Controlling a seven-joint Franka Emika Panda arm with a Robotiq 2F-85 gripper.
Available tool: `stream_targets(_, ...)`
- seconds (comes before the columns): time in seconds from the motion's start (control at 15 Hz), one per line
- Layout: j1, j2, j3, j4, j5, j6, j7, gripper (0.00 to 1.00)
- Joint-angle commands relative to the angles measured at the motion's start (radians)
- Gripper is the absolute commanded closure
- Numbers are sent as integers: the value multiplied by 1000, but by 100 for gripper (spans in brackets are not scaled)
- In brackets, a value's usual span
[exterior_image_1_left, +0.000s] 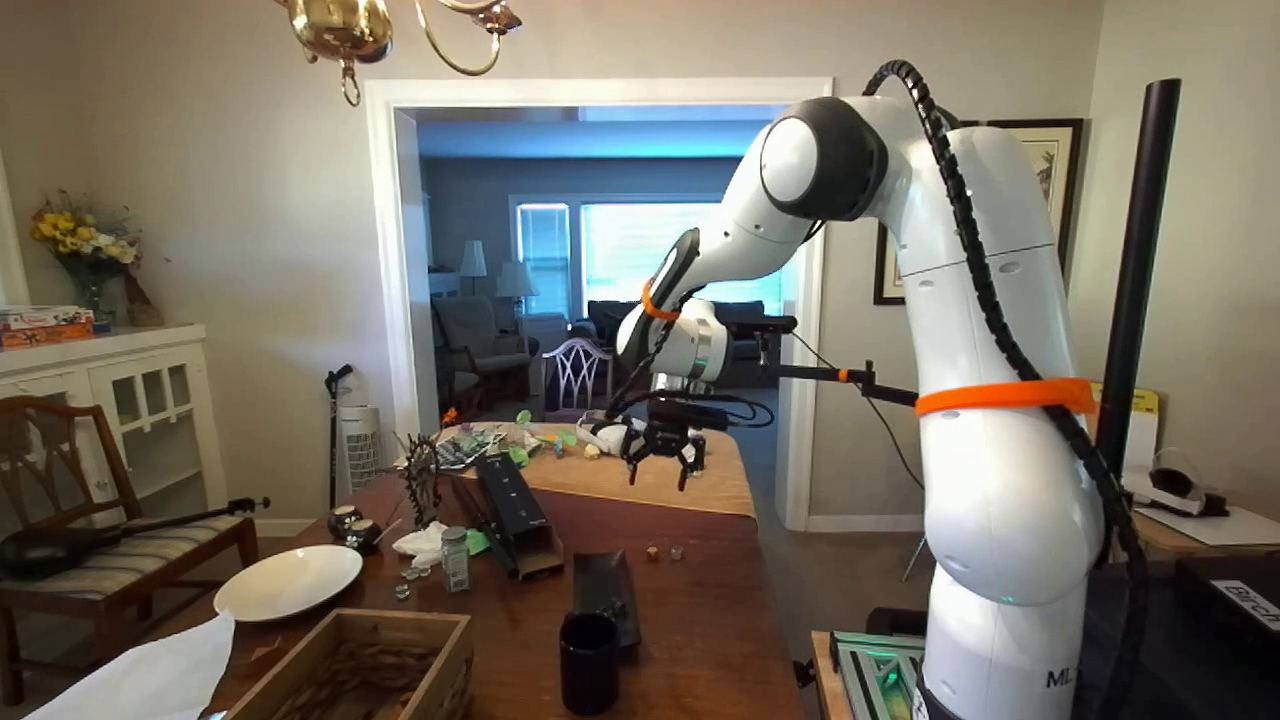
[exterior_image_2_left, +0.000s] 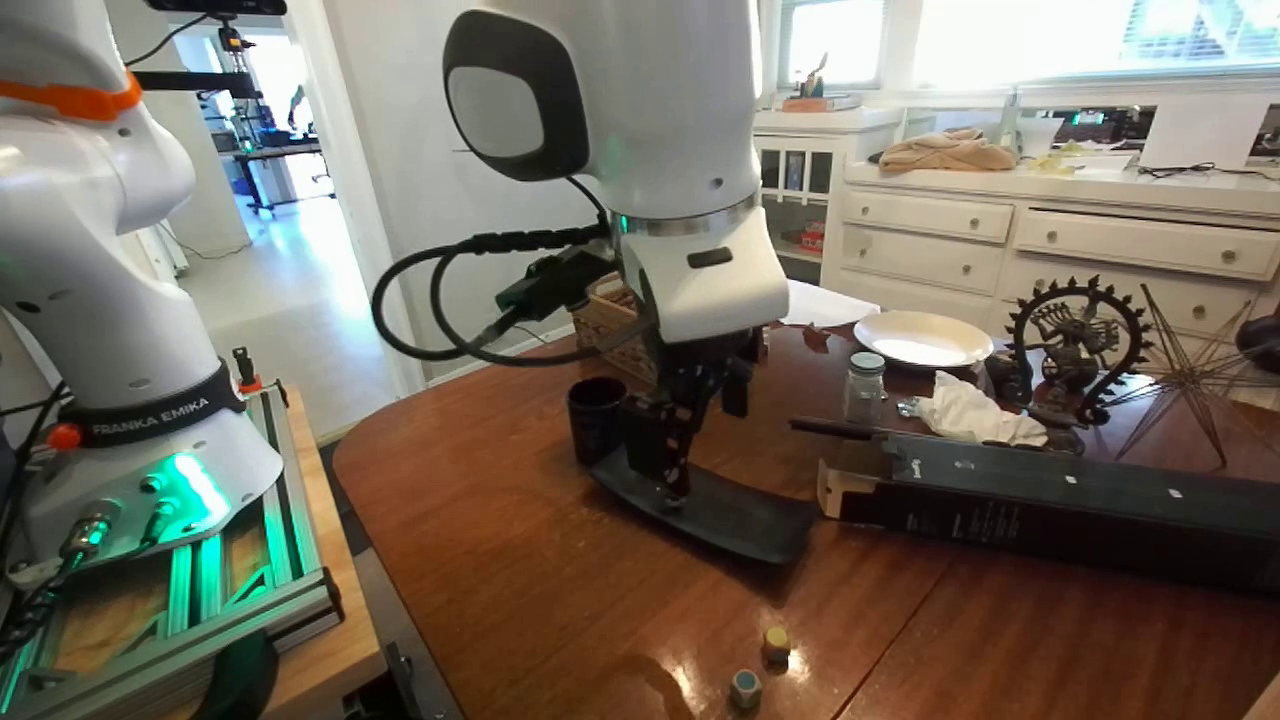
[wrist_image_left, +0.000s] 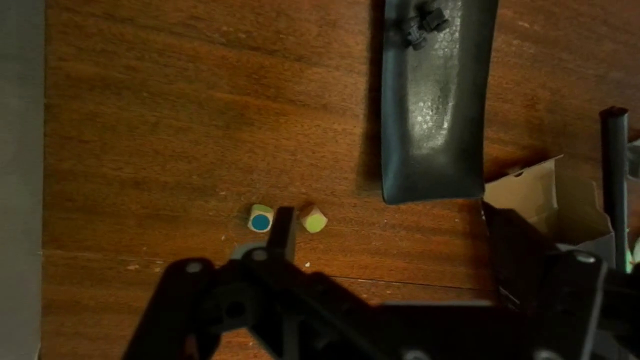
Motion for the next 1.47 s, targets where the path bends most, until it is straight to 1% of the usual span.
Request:
stream_targets(0.0,-35,55,3,50,-8,-44,-149,0)
stream_targets(0.2,-45,84,0,54,-72,9,-214,0)
stream_targets(0.27,-44,90,1,47,-85,56,-226,0)
stream_targets(0.33,-48,60,8,37,-60,12,-188,0)
stream_targets(0.47,-51,73,10,38,-77,40,-202,0)
stream_targets(0.73,-51,76,11,42,-81,42,-210,0)
stream_targets(0.87,-28,121,-9,58,-108,75,-100,0)
stream_targets(0.93,-28,134,-10,67,-119,71,-76,0)
stream_targets(1.0,-29,144,-7,65,-121,103,-68,0)
stream_targets(1.07,-30,158,-6,72,-130,108,-54,0)
stream_targets(1.27,-42,201,1,104,-152,76,-53,0)
stream_targets(1.4,-62,223,18,121,-144,57,-86,0)
